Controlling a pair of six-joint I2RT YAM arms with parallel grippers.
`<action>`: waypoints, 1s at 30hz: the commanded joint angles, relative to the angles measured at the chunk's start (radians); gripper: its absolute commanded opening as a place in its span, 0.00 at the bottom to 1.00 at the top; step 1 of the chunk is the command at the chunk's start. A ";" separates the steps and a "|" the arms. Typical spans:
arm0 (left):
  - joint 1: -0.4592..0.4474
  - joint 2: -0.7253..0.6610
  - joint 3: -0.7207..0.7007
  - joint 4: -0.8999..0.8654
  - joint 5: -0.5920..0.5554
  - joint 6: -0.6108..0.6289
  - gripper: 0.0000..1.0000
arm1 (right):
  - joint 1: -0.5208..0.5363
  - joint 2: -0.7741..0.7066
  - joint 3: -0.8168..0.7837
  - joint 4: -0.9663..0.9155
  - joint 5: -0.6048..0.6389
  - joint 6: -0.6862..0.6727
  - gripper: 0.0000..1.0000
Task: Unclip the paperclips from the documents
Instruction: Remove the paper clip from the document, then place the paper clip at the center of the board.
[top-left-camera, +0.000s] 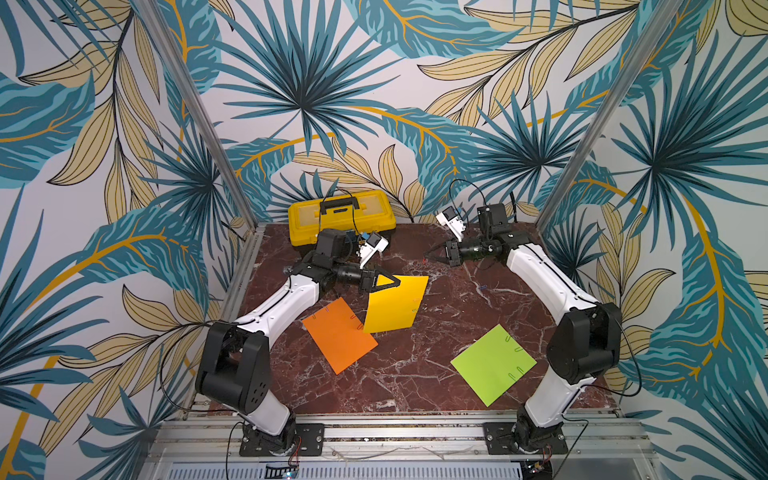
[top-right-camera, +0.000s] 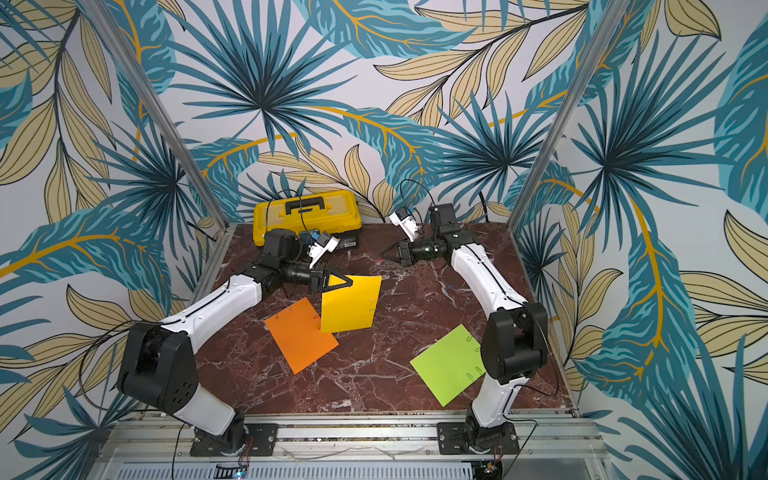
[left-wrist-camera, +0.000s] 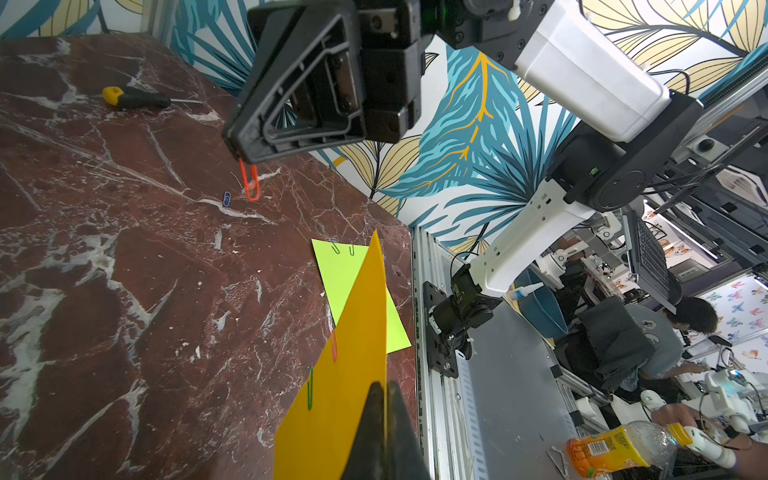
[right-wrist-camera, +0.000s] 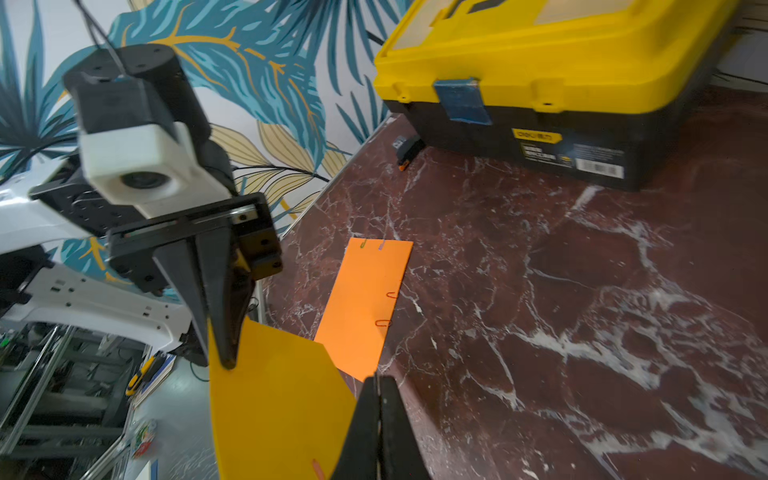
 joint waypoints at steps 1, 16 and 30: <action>-0.001 -0.018 -0.009 -0.009 -0.006 0.010 0.00 | -0.059 -0.035 -0.066 0.049 0.115 0.106 0.06; 0.000 -0.026 -0.013 -0.009 -0.021 0.013 0.00 | -0.254 -0.025 -0.262 0.048 0.481 0.312 0.05; 0.004 -0.039 -0.020 -0.010 -0.031 0.016 0.00 | -0.308 0.094 -0.264 -0.008 0.568 0.352 0.05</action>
